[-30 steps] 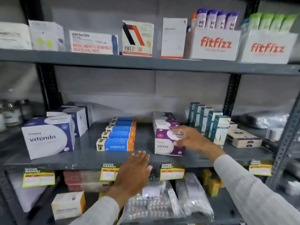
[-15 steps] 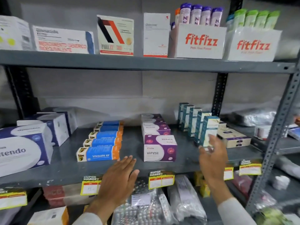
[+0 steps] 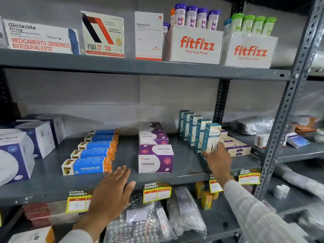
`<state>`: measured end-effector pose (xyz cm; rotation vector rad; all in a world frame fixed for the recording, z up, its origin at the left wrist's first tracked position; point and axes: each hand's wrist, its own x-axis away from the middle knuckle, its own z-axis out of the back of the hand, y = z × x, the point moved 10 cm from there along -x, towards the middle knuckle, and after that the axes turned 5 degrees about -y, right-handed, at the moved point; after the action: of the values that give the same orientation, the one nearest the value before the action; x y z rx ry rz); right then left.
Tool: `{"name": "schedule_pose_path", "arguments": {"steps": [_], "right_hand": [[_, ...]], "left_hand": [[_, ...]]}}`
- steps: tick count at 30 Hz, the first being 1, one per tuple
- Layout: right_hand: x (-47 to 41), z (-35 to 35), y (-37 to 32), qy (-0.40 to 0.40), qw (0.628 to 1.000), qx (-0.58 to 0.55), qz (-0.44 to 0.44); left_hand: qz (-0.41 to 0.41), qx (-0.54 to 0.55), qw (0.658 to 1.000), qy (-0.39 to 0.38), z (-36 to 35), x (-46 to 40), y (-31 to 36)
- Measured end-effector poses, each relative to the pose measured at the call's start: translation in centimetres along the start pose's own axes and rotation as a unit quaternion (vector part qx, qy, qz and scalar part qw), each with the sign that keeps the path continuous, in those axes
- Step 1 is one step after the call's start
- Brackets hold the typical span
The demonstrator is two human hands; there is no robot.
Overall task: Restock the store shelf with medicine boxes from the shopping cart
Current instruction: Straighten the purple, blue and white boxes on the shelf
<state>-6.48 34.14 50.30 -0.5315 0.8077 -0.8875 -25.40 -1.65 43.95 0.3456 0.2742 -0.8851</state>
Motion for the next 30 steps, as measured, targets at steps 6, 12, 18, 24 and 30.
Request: {"name": "schedule_pose_path", "arguments": {"steps": [6,12,18,24,30], "right_hand": [[0.5,0.1,0.3,0.001,0.999,0.029,0.019],[0.8,-0.6,0.8,-0.005,1.0,-0.005,0.02],[5.8,1.8,-2.6,0.112,0.983,-0.096,0.107],[12.3,-5.4,-13.3,-0.1,0.939,-0.01,0.329],[10.7,-7.7,-14.0,-0.054,0.931,-0.007,0.36]], "left_hand": [[0.007,-0.008,1.0,-0.001,-0.2,0.0,-0.2],[0.008,-0.001,1.0,-0.002,0.0,0.0,0.0],[0.01,-0.001,1.0,-0.003,0.0,0.0,-0.1],[0.016,-0.001,1.0,-0.002,0.6,0.3,0.1],[0.007,0.008,1.0,-0.017,0.0,0.0,-0.3]]}}
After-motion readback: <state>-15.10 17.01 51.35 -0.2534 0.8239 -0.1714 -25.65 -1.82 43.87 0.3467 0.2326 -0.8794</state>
